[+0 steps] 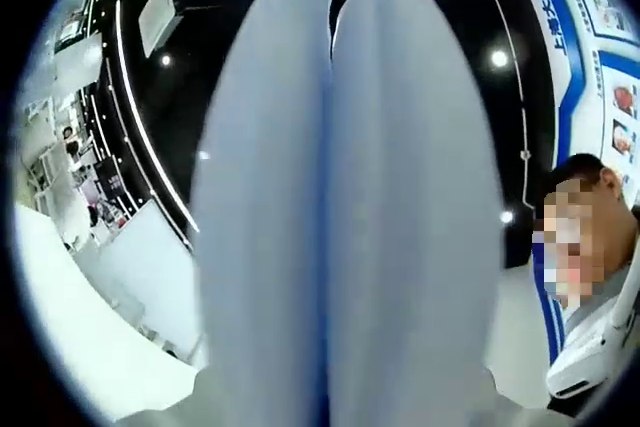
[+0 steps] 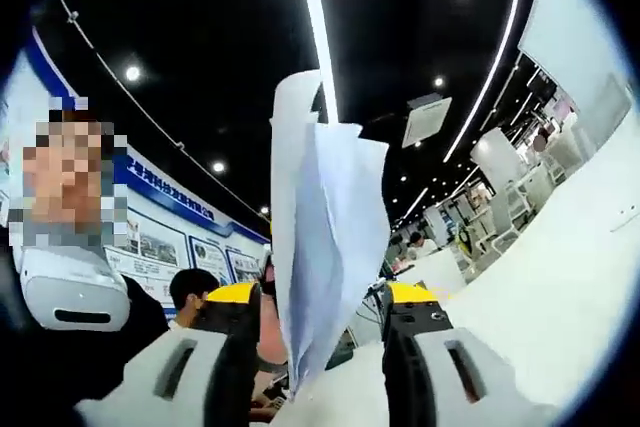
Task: Organize the stack of printing papers by aligning and flattening the scattered papers on the table
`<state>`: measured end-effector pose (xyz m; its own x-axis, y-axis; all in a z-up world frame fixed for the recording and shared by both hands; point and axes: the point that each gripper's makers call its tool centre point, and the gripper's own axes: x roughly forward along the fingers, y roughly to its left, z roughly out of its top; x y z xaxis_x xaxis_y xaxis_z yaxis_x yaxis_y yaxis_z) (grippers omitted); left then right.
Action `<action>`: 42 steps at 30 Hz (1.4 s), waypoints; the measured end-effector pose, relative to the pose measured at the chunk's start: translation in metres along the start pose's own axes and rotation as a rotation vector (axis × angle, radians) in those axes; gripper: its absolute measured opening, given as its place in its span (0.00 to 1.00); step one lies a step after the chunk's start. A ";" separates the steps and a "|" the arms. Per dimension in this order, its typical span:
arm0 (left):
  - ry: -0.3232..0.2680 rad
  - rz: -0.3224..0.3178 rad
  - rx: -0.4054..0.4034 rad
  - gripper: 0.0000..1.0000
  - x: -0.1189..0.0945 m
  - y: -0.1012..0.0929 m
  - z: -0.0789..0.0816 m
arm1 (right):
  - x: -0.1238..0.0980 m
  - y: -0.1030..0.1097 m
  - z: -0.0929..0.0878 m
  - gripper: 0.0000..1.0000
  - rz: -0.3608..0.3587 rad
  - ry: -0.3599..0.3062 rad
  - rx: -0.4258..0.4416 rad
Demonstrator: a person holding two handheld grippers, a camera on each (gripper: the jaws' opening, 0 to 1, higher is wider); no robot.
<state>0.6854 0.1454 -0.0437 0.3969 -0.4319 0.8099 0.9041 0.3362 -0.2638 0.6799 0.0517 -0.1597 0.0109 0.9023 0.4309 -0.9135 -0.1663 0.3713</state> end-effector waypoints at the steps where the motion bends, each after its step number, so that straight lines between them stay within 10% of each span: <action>1: 0.000 0.008 -0.001 0.06 0.000 0.001 -0.002 | 0.000 0.001 0.001 0.30 0.004 -0.003 -0.003; 7: 0.003 0.028 -0.001 0.06 -0.001 0.004 -0.009 | -0.001 0.006 0.004 0.02 0.033 -0.017 0.005; 12: 0.008 0.038 0.014 0.06 -0.002 0.006 -0.009 | -0.001 0.010 0.007 0.00 0.047 -0.018 -0.013; 20: 0.209 0.028 0.311 0.22 -0.010 0.000 -0.018 | -0.011 0.013 0.011 0.00 0.009 0.063 -0.062; 29: 0.359 -0.125 0.085 0.24 -0.048 -0.026 -0.009 | -0.061 0.013 0.004 0.00 -0.079 0.284 -0.140; 34: 0.568 -0.161 0.095 0.21 -0.068 -0.031 -0.048 | -0.093 0.016 -0.002 0.00 -0.153 0.406 -0.204; 42: 0.662 -0.092 0.302 0.15 -0.076 0.002 -0.088 | -0.121 0.023 0.010 0.00 -0.316 0.492 -0.393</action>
<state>0.6706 0.1053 -0.1517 0.4204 -0.8525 0.3106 0.8933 0.4489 0.0229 0.6618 -0.0649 -0.1948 0.1997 0.9742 -0.1052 -0.9771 0.2060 0.0527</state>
